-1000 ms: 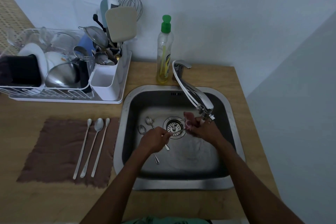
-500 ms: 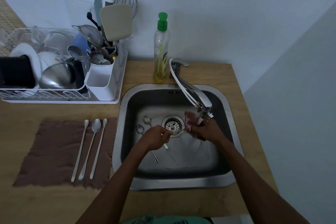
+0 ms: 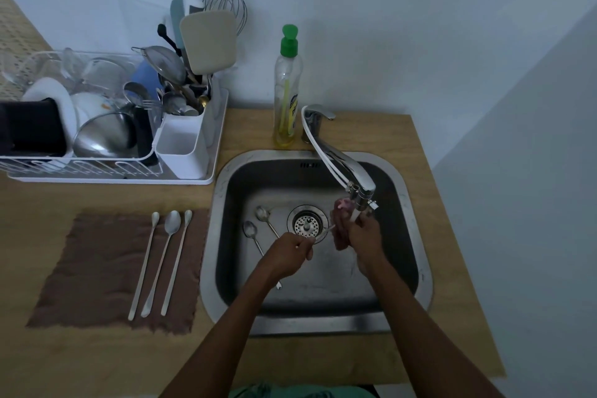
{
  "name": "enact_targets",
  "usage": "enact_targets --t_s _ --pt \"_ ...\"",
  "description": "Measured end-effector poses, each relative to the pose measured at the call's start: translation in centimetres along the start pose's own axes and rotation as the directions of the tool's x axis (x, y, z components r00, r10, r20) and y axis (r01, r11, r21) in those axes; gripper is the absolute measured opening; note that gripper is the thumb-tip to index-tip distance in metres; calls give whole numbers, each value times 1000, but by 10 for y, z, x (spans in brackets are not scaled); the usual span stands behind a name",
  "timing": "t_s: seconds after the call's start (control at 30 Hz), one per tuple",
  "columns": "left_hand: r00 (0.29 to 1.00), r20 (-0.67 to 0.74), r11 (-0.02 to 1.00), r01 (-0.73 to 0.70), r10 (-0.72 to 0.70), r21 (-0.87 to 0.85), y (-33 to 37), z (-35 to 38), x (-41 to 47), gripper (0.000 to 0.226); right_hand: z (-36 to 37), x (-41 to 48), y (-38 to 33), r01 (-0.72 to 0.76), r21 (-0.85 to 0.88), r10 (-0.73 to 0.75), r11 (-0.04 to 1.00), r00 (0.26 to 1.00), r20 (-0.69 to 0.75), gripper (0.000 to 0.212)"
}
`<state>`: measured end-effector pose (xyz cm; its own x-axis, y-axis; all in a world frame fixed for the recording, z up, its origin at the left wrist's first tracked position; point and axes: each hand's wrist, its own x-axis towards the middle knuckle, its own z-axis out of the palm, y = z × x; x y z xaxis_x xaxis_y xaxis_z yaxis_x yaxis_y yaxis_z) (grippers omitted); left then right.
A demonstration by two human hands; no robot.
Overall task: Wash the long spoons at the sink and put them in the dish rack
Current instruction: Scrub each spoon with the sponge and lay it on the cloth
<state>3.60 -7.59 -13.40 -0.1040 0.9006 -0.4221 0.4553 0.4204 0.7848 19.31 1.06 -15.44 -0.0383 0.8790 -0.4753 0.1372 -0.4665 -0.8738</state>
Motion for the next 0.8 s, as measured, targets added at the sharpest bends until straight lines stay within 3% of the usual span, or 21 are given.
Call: enact_targets --t_s 0.1,0.17,0.3,0.37,0.43,0.53,0.63,0.8 --pt "1000 -5 1000 15 -15 1 -2 0 -2 47 -12 -3 -7 -107 -25 110 994 977 184 20" --pt "1000 -25 1000 11 -11 8 3 4 -5 47 -14 -1 -8 -122 -31 125 992 984 130 18" --pt "988 -152 999 39 -34 31 16 25 -13 46 2 0 -8 -166 152 175 974 984 -47 11" --pt "971 -226 997 74 -73 -4 17 33 -17 45 7 0 -8 -198 229 204 953 979 -2 14" --pt "955 -281 995 91 -97 -35 14 39 -21 45 5 -1 -7 -219 192 208 957 975 75 19" --pt "947 -302 994 108 -110 -24 16 48 -26 45 -2 3 -6 -198 106 190 974 978 84 28" --pt "931 -346 993 116 -119 -29 21 58 -28 44 -5 5 -4 -212 132 202 968 976 82 28" --pt "925 -344 987 155 -158 -38 24 67 -34 42 -15 -1 -2 -312 101 279 945 927 250 26"
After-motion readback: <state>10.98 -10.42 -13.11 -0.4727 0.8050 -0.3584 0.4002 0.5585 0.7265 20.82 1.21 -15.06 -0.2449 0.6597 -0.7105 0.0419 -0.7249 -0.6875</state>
